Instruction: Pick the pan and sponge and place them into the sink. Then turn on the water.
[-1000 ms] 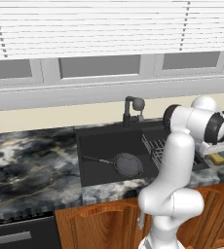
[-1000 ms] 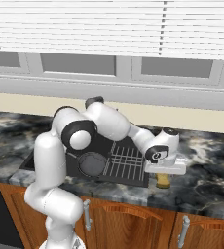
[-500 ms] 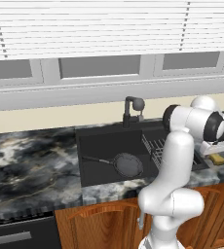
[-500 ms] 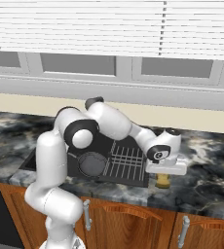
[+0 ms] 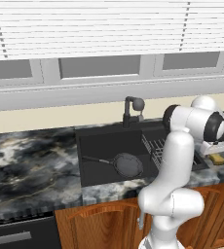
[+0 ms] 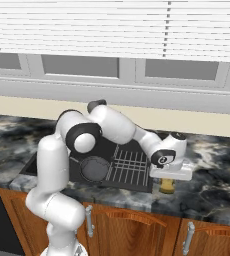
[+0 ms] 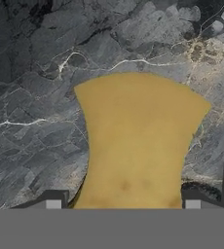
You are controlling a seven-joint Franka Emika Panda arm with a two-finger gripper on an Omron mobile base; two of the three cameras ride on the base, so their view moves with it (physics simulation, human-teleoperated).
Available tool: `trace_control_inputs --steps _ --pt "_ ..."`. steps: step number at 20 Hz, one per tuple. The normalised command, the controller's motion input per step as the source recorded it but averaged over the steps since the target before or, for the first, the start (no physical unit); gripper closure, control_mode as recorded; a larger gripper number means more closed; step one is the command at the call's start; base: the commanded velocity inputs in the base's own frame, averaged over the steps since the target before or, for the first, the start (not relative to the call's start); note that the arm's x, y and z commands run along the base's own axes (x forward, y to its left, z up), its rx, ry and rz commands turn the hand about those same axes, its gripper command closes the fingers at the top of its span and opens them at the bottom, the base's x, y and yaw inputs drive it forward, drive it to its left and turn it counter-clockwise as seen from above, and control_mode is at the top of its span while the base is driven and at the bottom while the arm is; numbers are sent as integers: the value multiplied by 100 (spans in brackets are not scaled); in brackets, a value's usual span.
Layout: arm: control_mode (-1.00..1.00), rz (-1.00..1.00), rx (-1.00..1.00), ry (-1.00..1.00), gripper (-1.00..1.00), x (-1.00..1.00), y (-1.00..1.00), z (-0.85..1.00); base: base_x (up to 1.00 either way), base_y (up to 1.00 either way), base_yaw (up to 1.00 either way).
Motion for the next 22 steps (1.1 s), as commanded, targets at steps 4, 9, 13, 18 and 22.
trace_control_inputs --steps 4,9,13,18,22 --pt "-100 0 1 0 100 -10 10 16 0 0 0" --pt "-100 6 0 -5 100 -14 22 51 0 0 0" --pt "-100 9 -1 -7 100 -12 18 54 0 0 0" --pt "-100 10 0 -6 100 -8 20 51 0 0 0" --pt "-100 10 0 -5 100 -3 23 47 0 0 0"
